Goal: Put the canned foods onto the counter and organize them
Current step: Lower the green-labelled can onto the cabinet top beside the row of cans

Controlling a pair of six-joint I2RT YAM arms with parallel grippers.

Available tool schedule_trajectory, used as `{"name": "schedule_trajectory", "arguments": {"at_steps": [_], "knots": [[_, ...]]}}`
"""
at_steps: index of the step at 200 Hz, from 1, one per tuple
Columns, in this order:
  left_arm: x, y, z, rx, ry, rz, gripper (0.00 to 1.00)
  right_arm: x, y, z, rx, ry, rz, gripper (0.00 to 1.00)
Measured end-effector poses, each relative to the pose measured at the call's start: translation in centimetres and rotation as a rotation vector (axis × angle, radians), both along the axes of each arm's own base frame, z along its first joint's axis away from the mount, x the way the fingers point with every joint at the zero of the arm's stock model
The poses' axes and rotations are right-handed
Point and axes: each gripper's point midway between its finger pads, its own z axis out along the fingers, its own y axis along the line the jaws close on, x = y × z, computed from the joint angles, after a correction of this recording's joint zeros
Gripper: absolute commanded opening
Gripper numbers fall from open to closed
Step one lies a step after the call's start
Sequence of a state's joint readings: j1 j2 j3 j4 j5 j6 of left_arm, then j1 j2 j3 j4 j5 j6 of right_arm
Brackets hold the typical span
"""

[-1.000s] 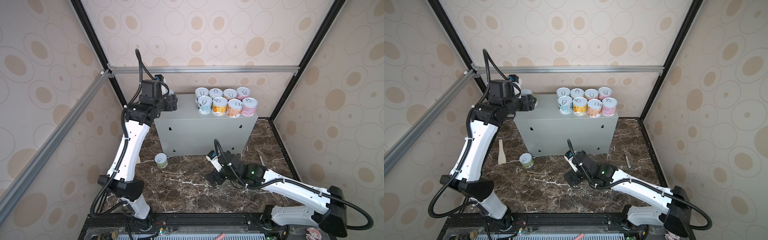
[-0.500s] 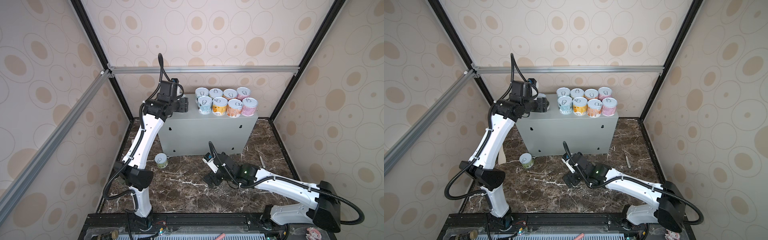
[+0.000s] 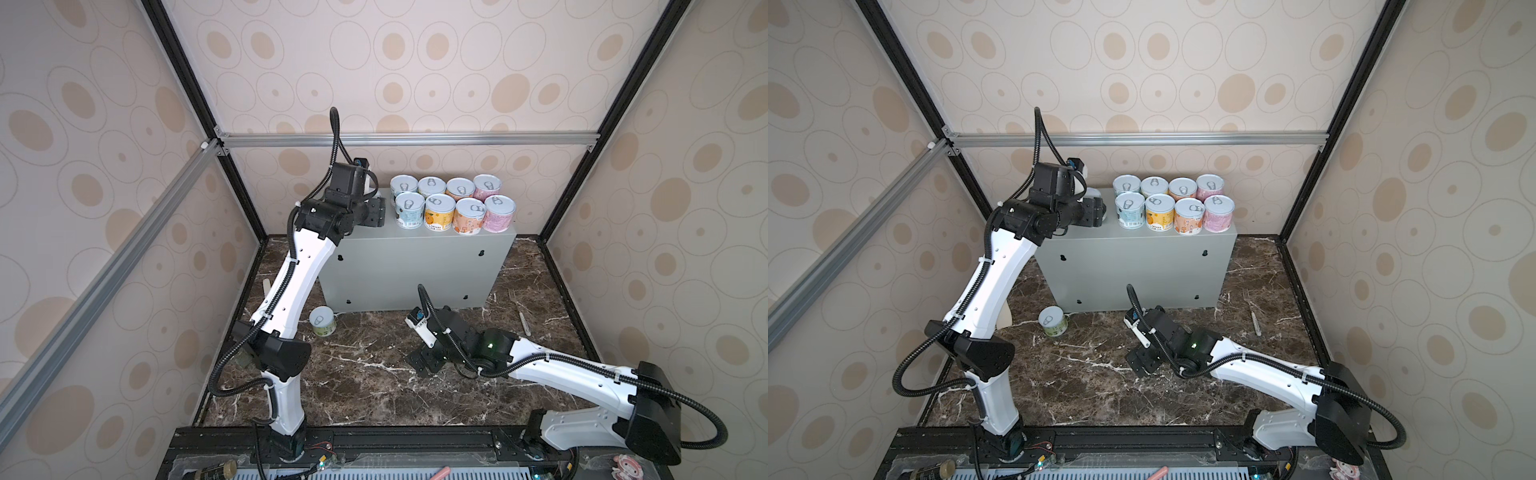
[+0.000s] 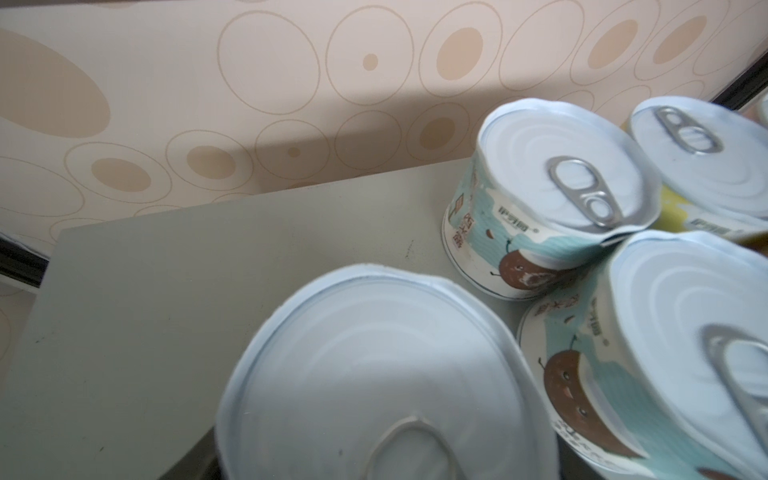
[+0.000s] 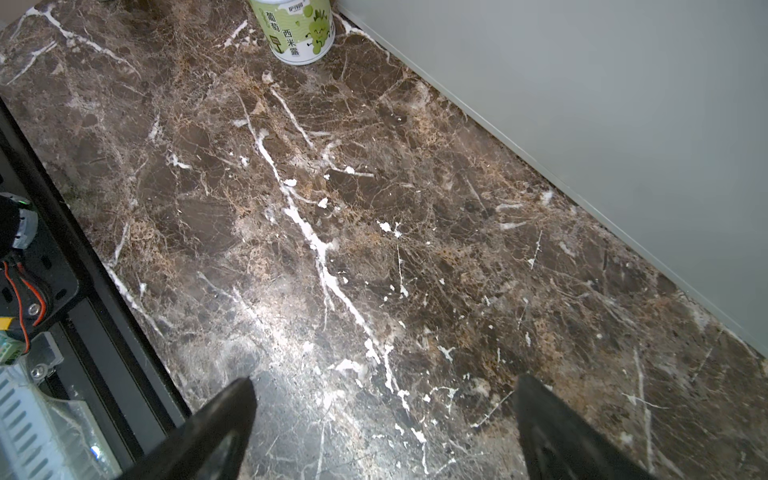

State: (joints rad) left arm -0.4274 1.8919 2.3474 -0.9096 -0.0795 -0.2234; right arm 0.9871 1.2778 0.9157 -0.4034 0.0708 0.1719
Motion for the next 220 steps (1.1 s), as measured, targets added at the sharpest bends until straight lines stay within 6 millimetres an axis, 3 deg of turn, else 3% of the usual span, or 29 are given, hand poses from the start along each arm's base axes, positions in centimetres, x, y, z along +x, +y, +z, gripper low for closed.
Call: {"name": "schedule_trajectory", "arguments": {"at_steps": [35,82,114,139,174,220], "knots": [[0.1,0.3,1.2,0.002,-0.038,0.010,0.99,-0.2,-0.2,0.2,0.005,0.006,-0.008,0.99],[-1.6,1.0,4.5,-0.030,-0.105,0.008,0.99,-0.6,-0.8,1.9,0.048,-0.002,-0.023,0.99],[-4.9,2.1,6.5,-0.061,-0.161,-0.004,0.98,-0.8,-1.5,3.3,0.083,-0.020,-0.044,0.99],[-8.2,3.2,7.1,-0.094,-0.197,-0.018,0.90,-1.0,-2.1,4.8,0.118,-0.042,-0.060,0.99],[-11.1,3.6,5.4,-0.124,-0.213,-0.066,0.66,-0.9,-2.9,5.9,0.140,-0.078,-0.081,0.99],[-12.1,2.8,1.1,-0.137,-0.188,-0.129,0.53,-0.4,-2.9,4.6,0.089,-0.073,-0.096,0.99]]}}
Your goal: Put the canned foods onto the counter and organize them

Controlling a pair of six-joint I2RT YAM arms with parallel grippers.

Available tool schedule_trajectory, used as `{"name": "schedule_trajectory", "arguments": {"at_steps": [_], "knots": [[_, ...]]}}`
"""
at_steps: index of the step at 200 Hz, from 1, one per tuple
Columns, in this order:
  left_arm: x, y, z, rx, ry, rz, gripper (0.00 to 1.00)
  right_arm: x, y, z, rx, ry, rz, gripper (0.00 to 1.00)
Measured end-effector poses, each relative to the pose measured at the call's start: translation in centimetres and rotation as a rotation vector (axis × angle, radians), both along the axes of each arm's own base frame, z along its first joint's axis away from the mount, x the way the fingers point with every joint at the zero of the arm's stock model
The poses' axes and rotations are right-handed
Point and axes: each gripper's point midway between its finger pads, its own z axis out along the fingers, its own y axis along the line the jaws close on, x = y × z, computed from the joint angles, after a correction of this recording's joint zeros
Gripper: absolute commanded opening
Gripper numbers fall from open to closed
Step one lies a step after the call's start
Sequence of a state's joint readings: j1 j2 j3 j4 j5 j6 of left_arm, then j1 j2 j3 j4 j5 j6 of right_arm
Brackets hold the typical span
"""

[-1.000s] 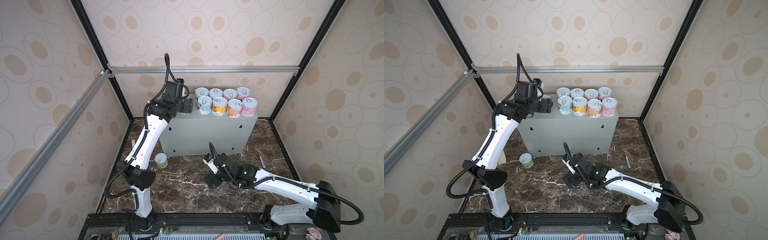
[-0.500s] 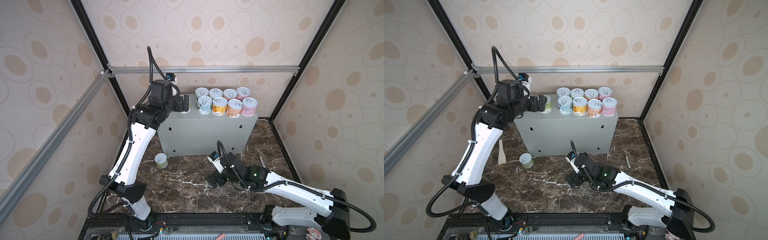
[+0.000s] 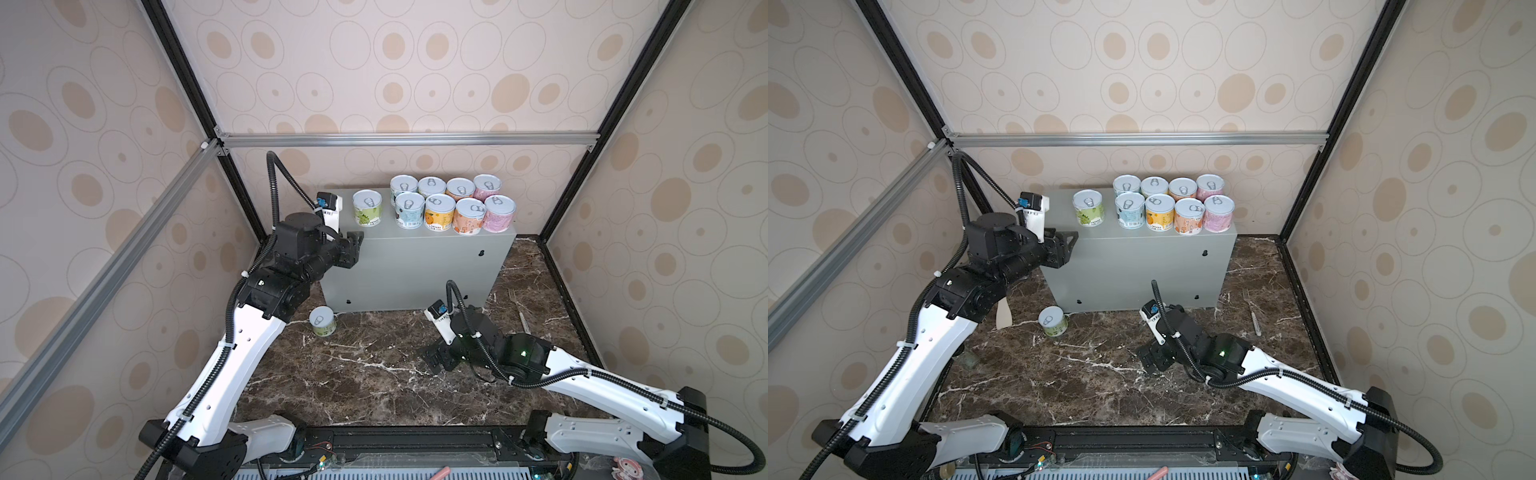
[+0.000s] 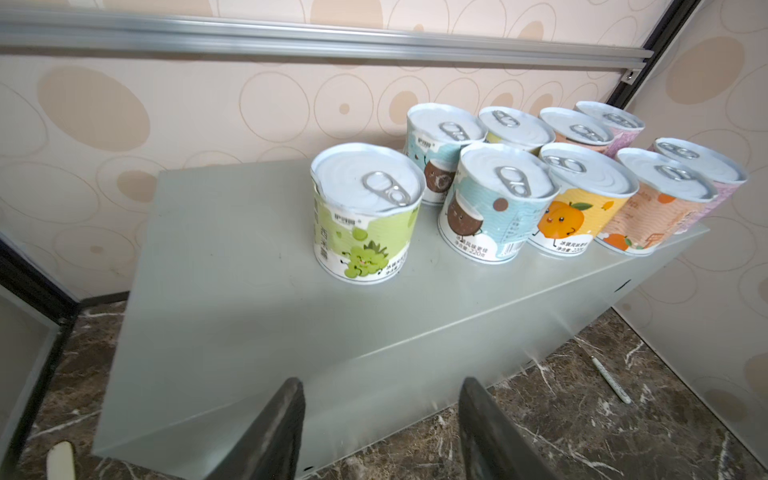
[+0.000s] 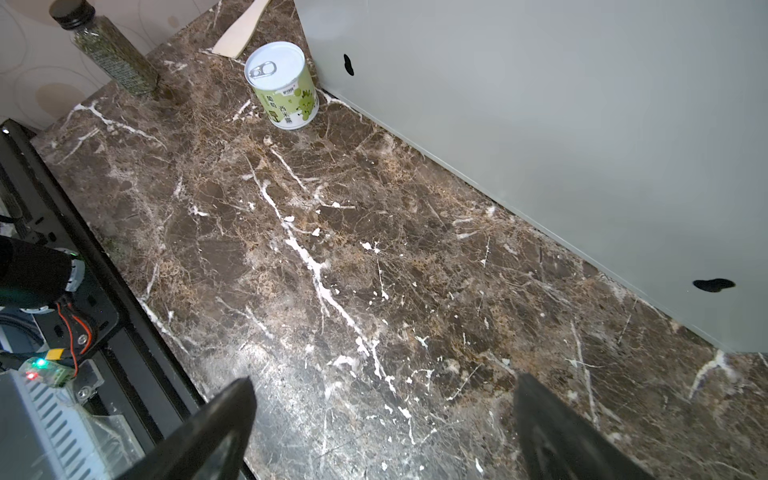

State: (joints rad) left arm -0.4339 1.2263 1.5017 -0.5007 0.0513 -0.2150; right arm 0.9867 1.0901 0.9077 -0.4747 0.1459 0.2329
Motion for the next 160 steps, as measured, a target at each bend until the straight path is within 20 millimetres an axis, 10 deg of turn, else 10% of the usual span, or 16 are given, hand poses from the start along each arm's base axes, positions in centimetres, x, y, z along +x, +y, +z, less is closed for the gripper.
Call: {"name": "schedule_trajectory", "arguments": {"at_steps": [160], "knots": [[3.8,-2.2,-1.4,0.003,-0.031,-0.027,0.50,1.4,4.5,-1.0,-0.041,0.038,0.098,0.99]]}}
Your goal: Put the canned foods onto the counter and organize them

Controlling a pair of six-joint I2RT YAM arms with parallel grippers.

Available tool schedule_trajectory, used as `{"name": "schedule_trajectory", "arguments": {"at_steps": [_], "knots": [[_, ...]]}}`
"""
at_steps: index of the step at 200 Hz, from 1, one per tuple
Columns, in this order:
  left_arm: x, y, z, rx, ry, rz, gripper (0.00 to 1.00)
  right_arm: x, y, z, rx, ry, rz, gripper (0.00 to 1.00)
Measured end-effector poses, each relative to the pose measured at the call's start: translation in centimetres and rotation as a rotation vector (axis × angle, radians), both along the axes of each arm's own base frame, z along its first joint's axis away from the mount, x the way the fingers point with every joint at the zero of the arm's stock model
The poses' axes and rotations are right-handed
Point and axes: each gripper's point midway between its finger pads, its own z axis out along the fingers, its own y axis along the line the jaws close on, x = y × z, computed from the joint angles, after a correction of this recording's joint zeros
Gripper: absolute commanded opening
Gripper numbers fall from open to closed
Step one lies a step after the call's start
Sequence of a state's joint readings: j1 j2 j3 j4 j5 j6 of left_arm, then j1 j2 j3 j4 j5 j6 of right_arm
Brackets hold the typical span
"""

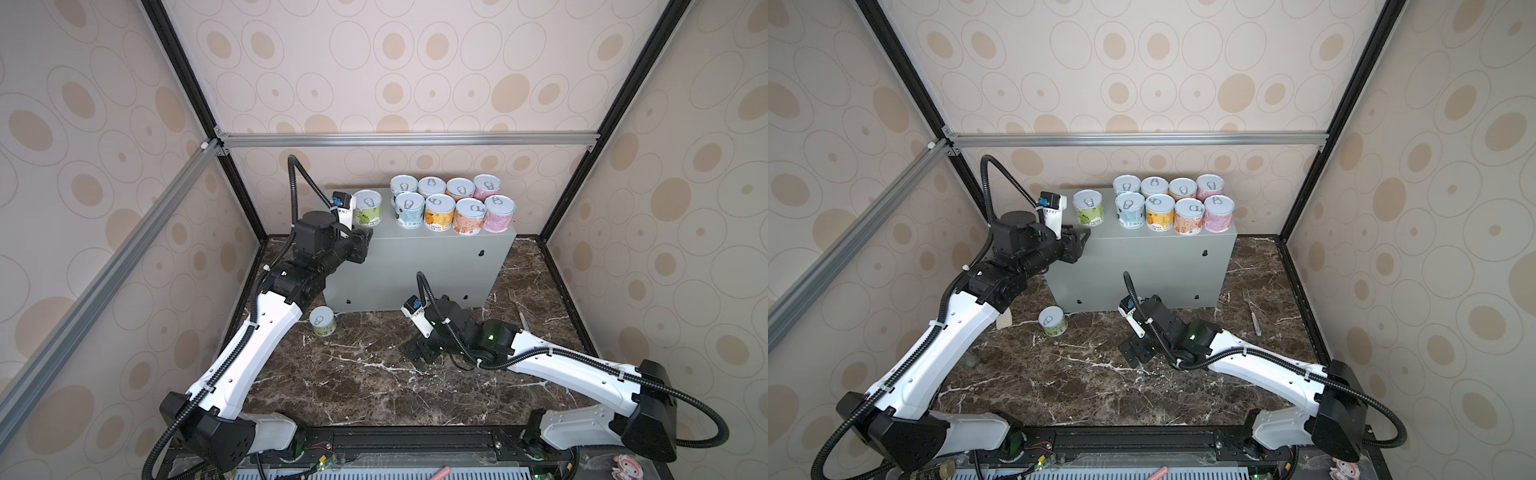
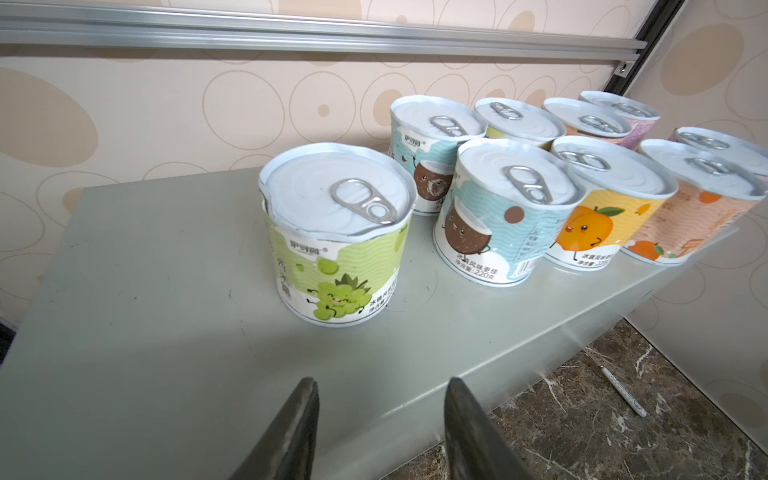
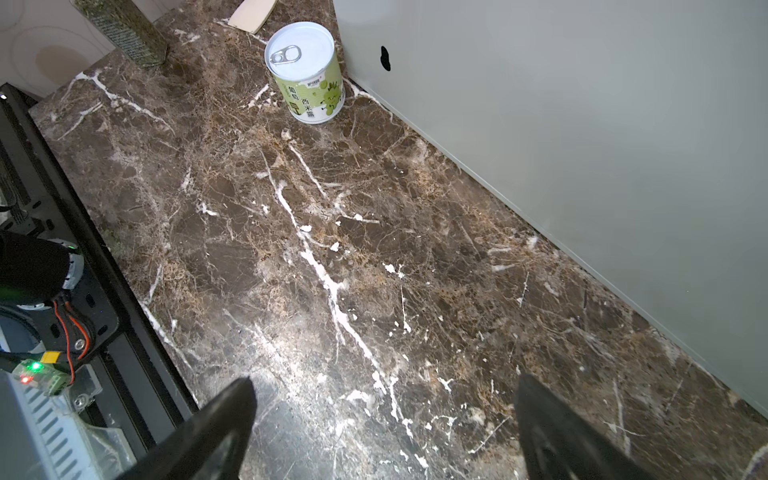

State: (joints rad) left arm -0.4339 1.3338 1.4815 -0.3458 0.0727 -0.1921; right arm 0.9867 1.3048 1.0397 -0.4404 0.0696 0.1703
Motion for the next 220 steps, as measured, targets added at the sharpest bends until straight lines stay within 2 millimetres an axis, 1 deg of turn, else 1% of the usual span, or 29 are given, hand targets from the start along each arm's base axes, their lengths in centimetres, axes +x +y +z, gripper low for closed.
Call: {"name": "schedule_trajectory", "arguments": {"at_steps": [40,71,109,124,186,220], "knots": [[1.4,-0.4,0.1,0.001,-0.008,0.015,0.49,-0.1,0.1,-0.1,0.012,0.003,0.007,0.99],[2.5,-0.6,0.4,0.001,-0.018,0.029,0.48,-0.6,-0.5,-0.4,0.015,0.005,0.006,0.99],[3.4,-0.9,0.6,-0.001,-0.025,0.036,0.45,-0.7,-0.9,0.1,0.029,-0.006,0.001,0.99],[3.8,-1.0,0.5,-0.001,-0.027,0.039,0.43,-0.8,-0.9,0.1,0.029,-0.006,0.001,0.99],[5.4,-1.1,-0.3,0.007,-0.017,0.053,0.42,-0.7,-1.0,-0.1,0.022,-0.008,-0.002,0.99],[6.6,-1.4,-0.7,0.008,-0.013,0.058,0.42,-0.6,-1.2,0.0,0.019,-0.017,-0.008,0.99]]}}
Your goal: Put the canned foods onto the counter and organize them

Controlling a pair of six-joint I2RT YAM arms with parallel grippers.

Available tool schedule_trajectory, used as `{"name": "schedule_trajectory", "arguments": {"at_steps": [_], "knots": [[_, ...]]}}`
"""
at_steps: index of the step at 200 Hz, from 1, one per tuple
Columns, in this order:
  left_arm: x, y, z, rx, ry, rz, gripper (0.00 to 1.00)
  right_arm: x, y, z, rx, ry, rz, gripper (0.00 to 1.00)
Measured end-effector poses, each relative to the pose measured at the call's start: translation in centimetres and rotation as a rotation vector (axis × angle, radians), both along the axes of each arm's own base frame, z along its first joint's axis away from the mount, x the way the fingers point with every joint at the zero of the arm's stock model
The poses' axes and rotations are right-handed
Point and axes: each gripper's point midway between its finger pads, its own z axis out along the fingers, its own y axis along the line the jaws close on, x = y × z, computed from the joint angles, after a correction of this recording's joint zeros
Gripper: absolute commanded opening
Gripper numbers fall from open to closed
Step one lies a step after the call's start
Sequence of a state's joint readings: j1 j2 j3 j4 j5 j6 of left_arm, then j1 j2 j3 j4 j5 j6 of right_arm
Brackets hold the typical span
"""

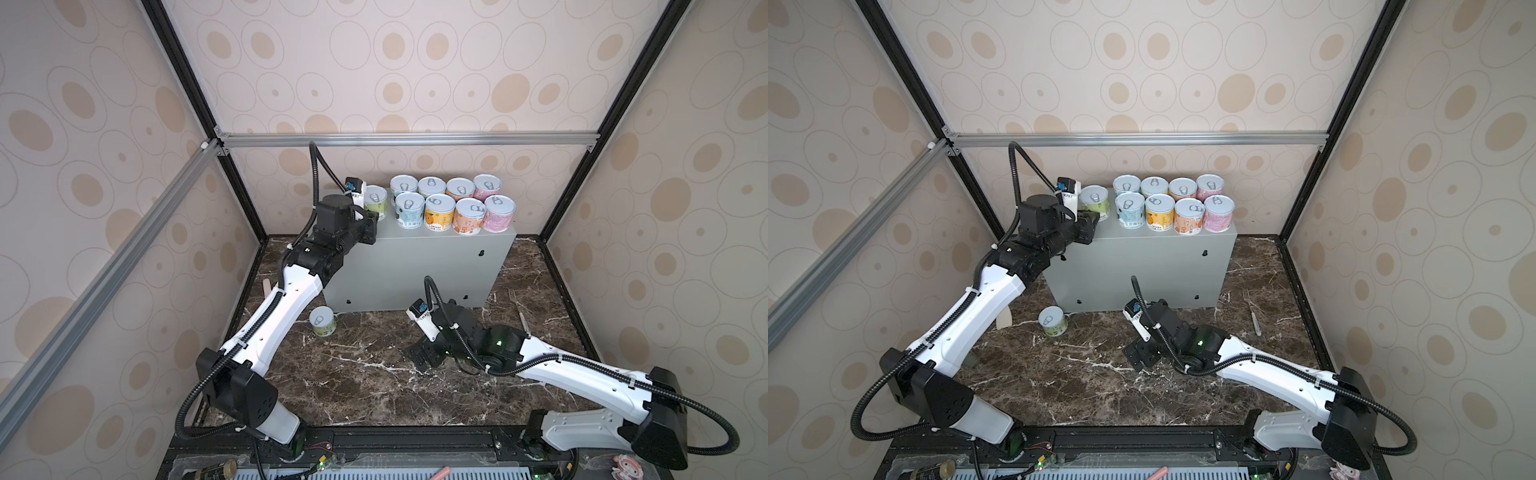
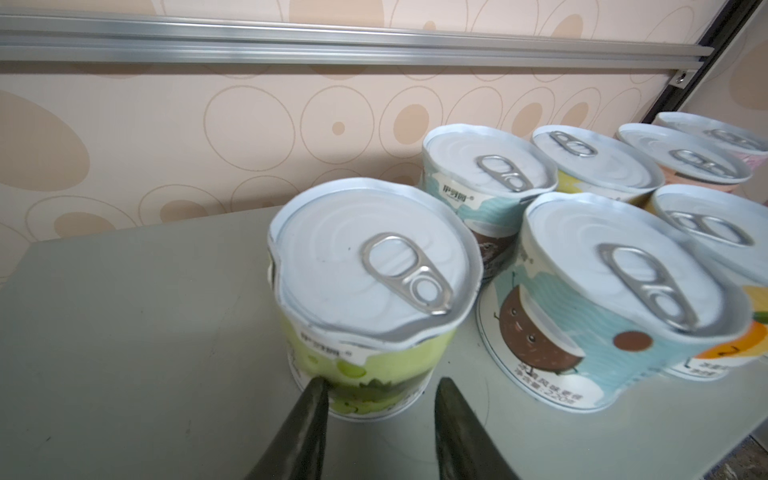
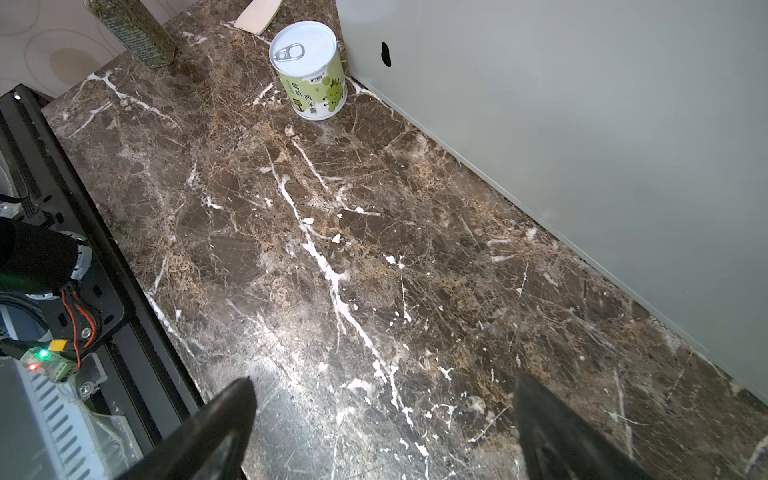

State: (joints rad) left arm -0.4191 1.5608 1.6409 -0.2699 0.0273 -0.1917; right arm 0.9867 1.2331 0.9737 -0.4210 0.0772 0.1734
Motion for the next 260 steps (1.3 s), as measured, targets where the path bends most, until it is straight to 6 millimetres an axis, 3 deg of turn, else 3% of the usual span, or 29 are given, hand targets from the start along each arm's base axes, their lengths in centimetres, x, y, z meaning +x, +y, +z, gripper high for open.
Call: {"name": "schedule_trajectory", "arguments": {"at_steps": [116,207,260], "knots": [[2.8,0.1,-0.7,0.004,0.010,0.032,0.43,0.0,-0.3,0.2,-0.006,-0.016,0.003,0.99],[4.3,0.3,-0.8,-0.006,0.014,0.050,0.44,0.1,-0.2,-1.0,-0.048,-0.006,0.018,0.99],[4.2,0.5,-0.7,-0.014,0.016,0.054,0.51,0.2,-0.1,-0.9,-0.054,-0.013,0.023,0.99]]}}
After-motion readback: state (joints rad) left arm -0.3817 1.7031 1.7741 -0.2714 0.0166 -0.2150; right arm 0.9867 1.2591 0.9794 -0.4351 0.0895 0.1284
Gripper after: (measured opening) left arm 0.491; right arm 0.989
